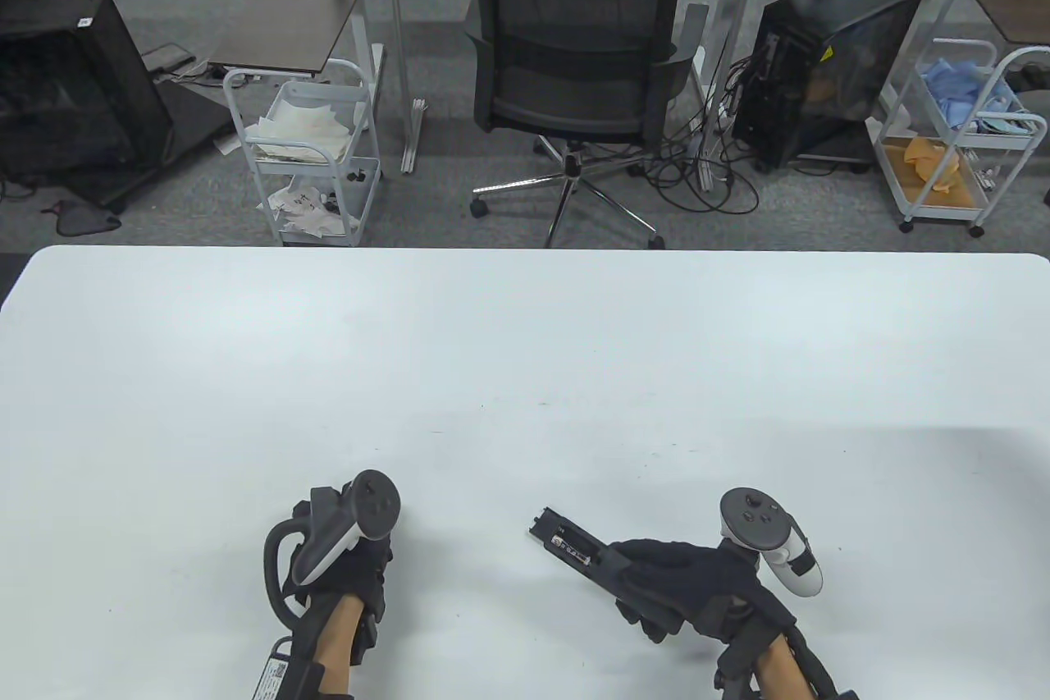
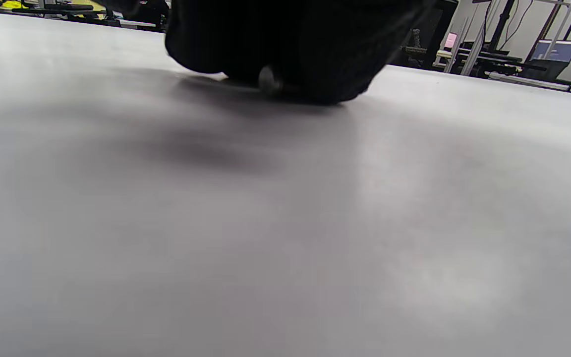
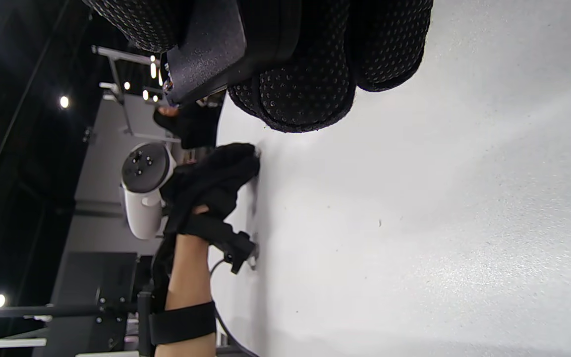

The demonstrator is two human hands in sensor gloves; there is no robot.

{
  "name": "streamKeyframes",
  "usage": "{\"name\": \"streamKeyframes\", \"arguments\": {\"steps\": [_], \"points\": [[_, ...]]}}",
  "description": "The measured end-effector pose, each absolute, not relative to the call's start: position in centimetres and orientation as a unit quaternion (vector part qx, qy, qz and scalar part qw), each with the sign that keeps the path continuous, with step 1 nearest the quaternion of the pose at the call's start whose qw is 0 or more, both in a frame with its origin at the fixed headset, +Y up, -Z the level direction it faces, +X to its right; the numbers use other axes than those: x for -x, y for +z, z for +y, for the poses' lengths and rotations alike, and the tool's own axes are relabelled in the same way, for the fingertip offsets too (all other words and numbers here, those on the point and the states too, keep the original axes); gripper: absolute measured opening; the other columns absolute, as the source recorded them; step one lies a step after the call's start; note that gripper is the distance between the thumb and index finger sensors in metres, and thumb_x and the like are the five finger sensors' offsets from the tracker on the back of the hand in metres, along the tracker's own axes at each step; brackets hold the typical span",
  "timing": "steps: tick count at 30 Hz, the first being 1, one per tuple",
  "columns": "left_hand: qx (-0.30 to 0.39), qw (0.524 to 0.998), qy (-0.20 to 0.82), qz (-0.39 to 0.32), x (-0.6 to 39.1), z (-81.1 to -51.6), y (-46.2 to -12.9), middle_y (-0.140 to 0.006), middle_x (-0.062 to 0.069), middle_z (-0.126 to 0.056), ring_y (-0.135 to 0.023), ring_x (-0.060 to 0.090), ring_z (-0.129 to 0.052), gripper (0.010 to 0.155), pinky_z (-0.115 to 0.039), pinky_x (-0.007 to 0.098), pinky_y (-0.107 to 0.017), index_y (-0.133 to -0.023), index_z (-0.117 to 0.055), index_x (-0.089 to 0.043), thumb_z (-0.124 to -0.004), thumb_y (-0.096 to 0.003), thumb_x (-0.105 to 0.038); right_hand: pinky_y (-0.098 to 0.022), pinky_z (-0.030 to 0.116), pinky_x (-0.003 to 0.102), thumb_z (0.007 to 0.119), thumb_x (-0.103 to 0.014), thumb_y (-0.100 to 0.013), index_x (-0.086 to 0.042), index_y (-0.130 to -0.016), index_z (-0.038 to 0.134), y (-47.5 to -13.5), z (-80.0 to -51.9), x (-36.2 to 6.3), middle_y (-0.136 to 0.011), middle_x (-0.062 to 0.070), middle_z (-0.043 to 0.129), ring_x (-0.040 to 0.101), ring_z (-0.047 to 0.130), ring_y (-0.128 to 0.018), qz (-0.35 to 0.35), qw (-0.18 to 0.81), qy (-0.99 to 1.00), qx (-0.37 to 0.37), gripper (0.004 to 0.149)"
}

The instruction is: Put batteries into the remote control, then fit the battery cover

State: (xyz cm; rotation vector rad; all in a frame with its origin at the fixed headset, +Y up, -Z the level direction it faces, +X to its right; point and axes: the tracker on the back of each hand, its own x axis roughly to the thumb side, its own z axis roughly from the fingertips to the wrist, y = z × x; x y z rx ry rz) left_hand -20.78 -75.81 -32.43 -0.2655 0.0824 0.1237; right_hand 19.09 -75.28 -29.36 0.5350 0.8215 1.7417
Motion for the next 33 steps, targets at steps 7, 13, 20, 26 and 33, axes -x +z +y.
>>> {"name": "streamKeyframes", "arguments": {"steps": [7,13,20,26,33], "points": [[0.162,0.986,0.031,0.032,20.3,-75.9,-32.4,-0.102,0.020,-0.067,-0.090,0.037,-0.067,0.049,-0.032,0.073,-0.077,-0.097,-0.069,-0.009,-0.079,-0.0552,-0.032,-0.059,0.079,0.041,0.070,-0.042,-0.059,-0.015,-0.108,0.062,-29.3,-75.4,-18.8,-0.077,0.009,0.095,0.015,0.098,-0.046,0.350,0.531,0.739,-0.224,0.057],[0.161,0.983,0.088,-0.023,19.8,-75.4,-31.9,-0.098,0.019,-0.071,-0.084,0.034,-0.073,0.051,-0.032,0.074,-0.077,-0.097,-0.069,-0.010,-0.075,-0.0536,-0.037,-0.059,0.079,0.041,0.070,-0.042,-0.059,-0.015,-0.108,0.062,-29.3,-75.6,-18.6,-0.077,0.009,0.095,0.015,0.099,-0.046,0.355,0.523,0.741,-0.224,0.057],[0.108,0.927,0.275,-0.230,16.1,-73.4,-30.4,-0.101,0.016,-0.067,-0.084,0.030,-0.073,0.050,-0.042,0.068,-0.077,-0.098,-0.066,-0.014,-0.074,-0.0546,-0.036,-0.059,0.079,0.041,0.070,-0.042,-0.059,-0.014,-0.108,0.062,-29.3,-75.7,-18.3,-0.077,0.009,0.095,0.015,0.099,-0.046,0.362,0.513,0.745,-0.224,0.057],[0.052,0.878,0.328,-0.344,12.1,-71.8,-28.1,-0.106,0.012,-0.064,-0.087,0.025,-0.073,0.047,-0.047,0.065,-0.078,-0.101,-0.064,-0.019,-0.073,-0.0574,-0.035,-0.058,0.079,0.041,0.070,-0.042,-0.058,-0.014,-0.108,0.062,-29.1,-75.8,-17.9,-0.077,0.009,0.095,0.015,0.099,-0.045,0.371,0.502,0.747,-0.227,0.057],[0.062,0.842,0.375,-0.384,10.2,-72.1,-27.6,-0.111,0.008,-0.059,-0.095,0.027,-0.066,0.046,-0.046,0.062,-0.078,-0.102,-0.062,-0.022,-0.071,-0.0590,-0.034,-0.058,0.080,0.041,0.070,-0.042,-0.058,-0.014,-0.108,0.063,-28.9,-75.9,-17.2,-0.076,0.010,0.095,0.016,0.099,-0.044,0.386,0.484,0.748,-0.238,0.057]]}}
